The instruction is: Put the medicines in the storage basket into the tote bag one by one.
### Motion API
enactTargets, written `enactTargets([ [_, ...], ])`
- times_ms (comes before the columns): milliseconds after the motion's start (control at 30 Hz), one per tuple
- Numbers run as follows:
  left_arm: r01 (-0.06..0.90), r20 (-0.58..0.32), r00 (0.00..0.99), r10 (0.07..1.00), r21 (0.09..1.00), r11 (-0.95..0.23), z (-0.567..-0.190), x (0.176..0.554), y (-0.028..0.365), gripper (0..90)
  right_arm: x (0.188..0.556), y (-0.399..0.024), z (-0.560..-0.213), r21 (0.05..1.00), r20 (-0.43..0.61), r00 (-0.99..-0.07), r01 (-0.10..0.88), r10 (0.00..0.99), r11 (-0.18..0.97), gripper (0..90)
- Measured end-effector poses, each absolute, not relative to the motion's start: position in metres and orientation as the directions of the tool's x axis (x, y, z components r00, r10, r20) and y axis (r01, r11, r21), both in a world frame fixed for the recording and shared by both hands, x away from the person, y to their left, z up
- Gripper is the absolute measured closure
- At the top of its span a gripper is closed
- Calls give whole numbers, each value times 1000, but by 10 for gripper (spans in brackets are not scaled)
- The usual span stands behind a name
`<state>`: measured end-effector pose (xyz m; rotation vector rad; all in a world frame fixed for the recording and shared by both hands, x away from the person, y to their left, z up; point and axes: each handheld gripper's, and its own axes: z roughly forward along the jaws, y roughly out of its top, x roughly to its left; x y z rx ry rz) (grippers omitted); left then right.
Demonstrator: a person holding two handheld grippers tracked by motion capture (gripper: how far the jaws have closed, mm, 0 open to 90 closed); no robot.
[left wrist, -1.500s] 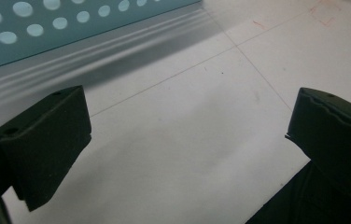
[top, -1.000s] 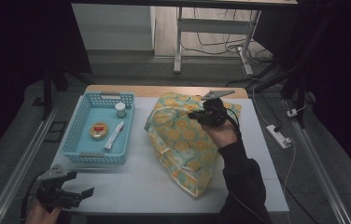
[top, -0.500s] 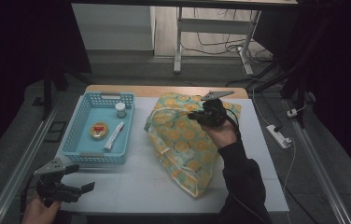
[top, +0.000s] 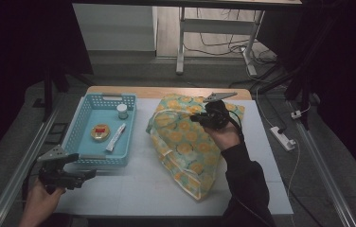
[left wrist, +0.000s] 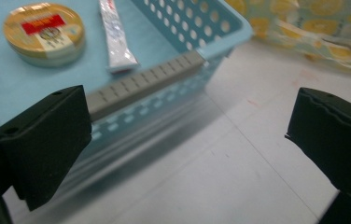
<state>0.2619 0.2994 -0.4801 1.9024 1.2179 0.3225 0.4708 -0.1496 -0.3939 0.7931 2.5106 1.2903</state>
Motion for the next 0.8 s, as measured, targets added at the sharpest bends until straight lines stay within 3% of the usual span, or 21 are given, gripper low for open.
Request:
enactTargets([
  [800, 649, -181, 501, 846, 726, -229, -461, 333, 301, 0, 471, -150, -393, 804, 61, -835, 365, 547, 468, 900],
])
